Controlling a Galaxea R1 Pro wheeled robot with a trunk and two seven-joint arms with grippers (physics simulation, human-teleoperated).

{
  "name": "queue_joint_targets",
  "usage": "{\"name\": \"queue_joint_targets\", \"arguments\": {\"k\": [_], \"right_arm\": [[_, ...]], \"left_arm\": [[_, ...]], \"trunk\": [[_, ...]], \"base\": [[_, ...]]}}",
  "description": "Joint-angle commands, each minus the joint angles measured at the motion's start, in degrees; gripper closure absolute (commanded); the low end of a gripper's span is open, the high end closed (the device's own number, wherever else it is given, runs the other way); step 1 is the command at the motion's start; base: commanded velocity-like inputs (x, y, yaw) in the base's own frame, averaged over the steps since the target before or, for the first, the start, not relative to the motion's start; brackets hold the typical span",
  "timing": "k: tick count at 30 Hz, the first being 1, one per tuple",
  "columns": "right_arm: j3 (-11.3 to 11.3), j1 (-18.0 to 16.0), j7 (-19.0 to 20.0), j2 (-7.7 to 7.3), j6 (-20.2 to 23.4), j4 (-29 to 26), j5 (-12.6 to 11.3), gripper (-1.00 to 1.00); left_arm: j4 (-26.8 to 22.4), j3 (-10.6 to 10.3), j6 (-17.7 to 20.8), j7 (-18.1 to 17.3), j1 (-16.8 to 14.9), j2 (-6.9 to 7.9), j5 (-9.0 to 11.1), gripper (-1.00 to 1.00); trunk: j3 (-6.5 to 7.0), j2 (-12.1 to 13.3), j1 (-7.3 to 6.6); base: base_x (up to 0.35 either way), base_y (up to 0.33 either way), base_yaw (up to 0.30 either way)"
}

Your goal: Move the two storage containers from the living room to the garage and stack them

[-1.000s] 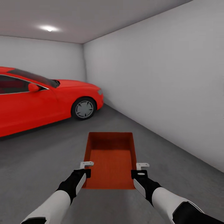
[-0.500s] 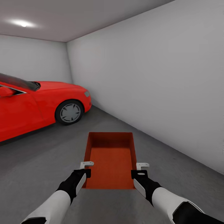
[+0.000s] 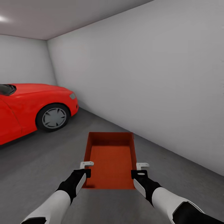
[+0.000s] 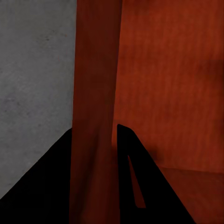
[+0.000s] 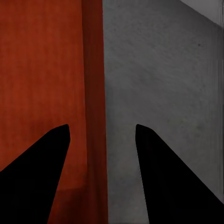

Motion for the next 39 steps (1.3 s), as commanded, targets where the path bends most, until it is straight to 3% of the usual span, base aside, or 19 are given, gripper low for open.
{"name": "queue_joint_targets", "arguments": {"k": [1, 39], "right_arm": [[-1.3, -0.1, -0.1, -0.02, 0.4, -1.7, 0.4, 1.00], [-1.3, -0.1, -0.1, -0.08, 0.4, -1.7, 0.4, 1.00]], "left_arm": [[-0.1, 0.5, 0.6, 0.3, 0.0, 0.51, -1.8, 1.00], [-0.2, 0.6, 0.6, 0.3, 0.0, 0.51, -1.8, 1.00]], "trunk": [[-0.13, -0.1, 0.07], [-0.13, -0.1, 0.07]], "base": [[0.321, 0.000, -0.244], [0.321, 0.000, -0.244]]}}
